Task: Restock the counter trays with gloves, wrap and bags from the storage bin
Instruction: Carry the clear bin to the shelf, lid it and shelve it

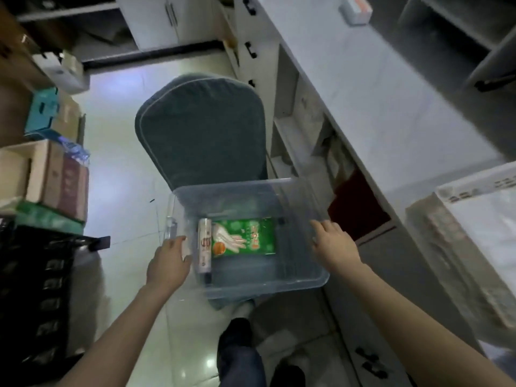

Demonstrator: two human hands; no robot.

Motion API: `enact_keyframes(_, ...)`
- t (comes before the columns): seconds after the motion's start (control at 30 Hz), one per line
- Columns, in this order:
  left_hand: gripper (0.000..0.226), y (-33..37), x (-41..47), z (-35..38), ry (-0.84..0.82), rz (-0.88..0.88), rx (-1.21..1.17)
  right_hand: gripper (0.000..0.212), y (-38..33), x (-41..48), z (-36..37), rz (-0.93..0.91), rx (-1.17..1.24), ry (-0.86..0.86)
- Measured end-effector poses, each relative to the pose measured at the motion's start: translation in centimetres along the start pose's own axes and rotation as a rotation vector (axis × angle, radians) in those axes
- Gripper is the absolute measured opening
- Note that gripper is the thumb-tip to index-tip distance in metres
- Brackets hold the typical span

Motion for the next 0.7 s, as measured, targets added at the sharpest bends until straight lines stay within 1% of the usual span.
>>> enact_keyframes(0.13, 0.058, -4.2, 3.4, 1.3, -0.047, -0.12, 0.007, 0.063, -0.7, 4.1, 3.9, 0.148, 0.012, -0.163)
enact_keyframes(0.2, 0.062, -5.6, 5.4, 1.8, -0.056, -0.154, -0.016, 0.069, -1.0, 5.7, 5.2, 0.223, 0.031, -0.198)
enact_keyframes(0.3, 0.067, -6.7, 8.6, 2.5, -0.058, -0.165, -0.084, 0.069, -1.2, 7.4, 6.6, 0.323, 0.084, -0.177)
enact_keyframes(0.4, 0.067, -7.1, 10.9, 3.2, -0.037, -0.176, -0.184, 0.069, -1.0, 8.5, 7.7, 0.424, 0.142, -0.176)
enact_keyframes(0.57, 0.059, -8.0, 12.3, 3.8, -0.034, -0.206, -0.204, 0.07, -0.9, 7.5, 8.8, 0.488, 0.192, -0.118)
enact_keyframes(0.7, 0.055, -8.3, 12.2, 2.7, -0.06, -0.184, -0.185, 0.078, -0.9, 5.2, 8.9, 0.508, 0.212, -0.134)
Point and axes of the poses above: each hand's wrist, its own x-axis towards the middle knuckle, its own z-axis out of the palm, y = z × x, the point moved 1 cm from there along x, towards the middle knuckle, and after that the axes turned 5 degrees about -x, right-handed, at the moved point
